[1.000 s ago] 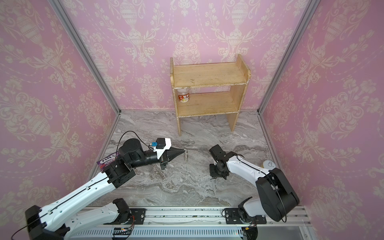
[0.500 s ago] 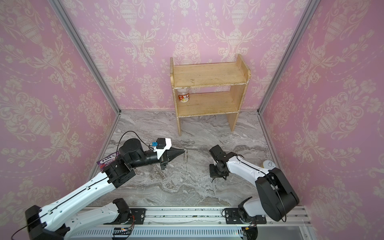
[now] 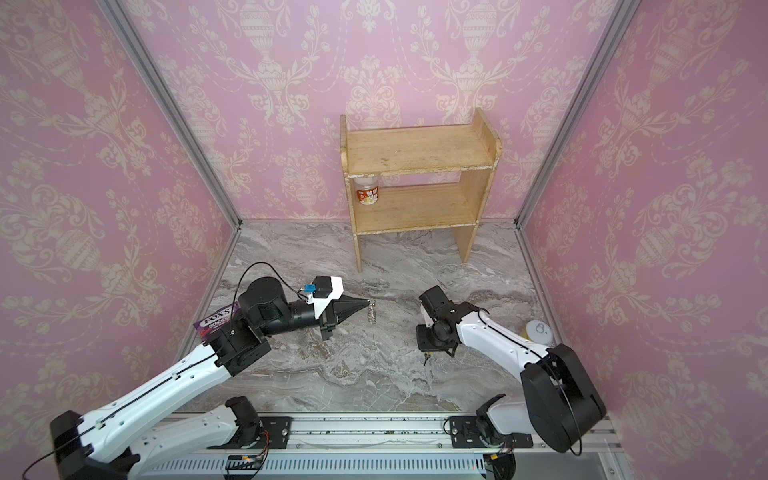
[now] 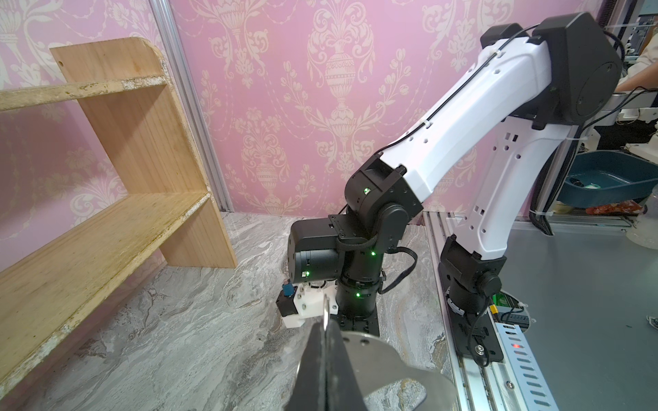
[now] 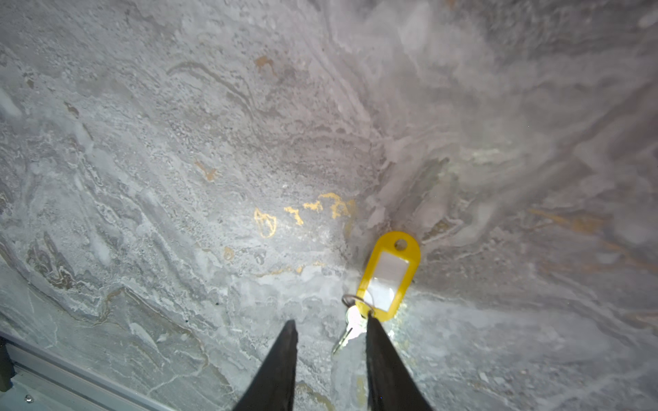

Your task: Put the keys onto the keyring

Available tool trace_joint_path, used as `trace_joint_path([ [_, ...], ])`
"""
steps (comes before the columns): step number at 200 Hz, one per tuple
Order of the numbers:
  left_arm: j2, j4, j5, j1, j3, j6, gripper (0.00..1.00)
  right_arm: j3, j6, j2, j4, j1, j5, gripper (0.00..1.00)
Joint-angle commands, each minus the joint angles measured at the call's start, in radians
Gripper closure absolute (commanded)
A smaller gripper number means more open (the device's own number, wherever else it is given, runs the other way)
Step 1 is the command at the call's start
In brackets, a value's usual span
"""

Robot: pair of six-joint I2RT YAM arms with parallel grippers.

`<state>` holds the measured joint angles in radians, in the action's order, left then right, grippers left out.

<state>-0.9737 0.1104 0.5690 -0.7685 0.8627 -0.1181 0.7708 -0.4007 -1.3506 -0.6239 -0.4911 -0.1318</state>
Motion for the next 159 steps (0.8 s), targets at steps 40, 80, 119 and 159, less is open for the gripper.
trace_joint_path([
  [40,0.026,-0.008,-0.017,0.008,0.021,-0.021,1.0,-0.009,0.114,-0.039,-0.007,0.0,-0.053,0.44],
  [80,0.026,-0.016,-0.016,0.007,0.025,-0.026,1.0,-0.016,0.126,-0.081,0.006,0.0,-0.048,0.5],
  [119,0.027,-0.018,-0.016,0.007,0.026,-0.026,1.0,-0.016,0.114,-0.105,-0.001,-0.001,-0.037,0.61],
  [159,0.027,-0.009,-0.013,0.007,0.024,-0.026,1.0,-0.004,0.096,-0.128,-0.006,-0.006,-0.006,0.61],
])
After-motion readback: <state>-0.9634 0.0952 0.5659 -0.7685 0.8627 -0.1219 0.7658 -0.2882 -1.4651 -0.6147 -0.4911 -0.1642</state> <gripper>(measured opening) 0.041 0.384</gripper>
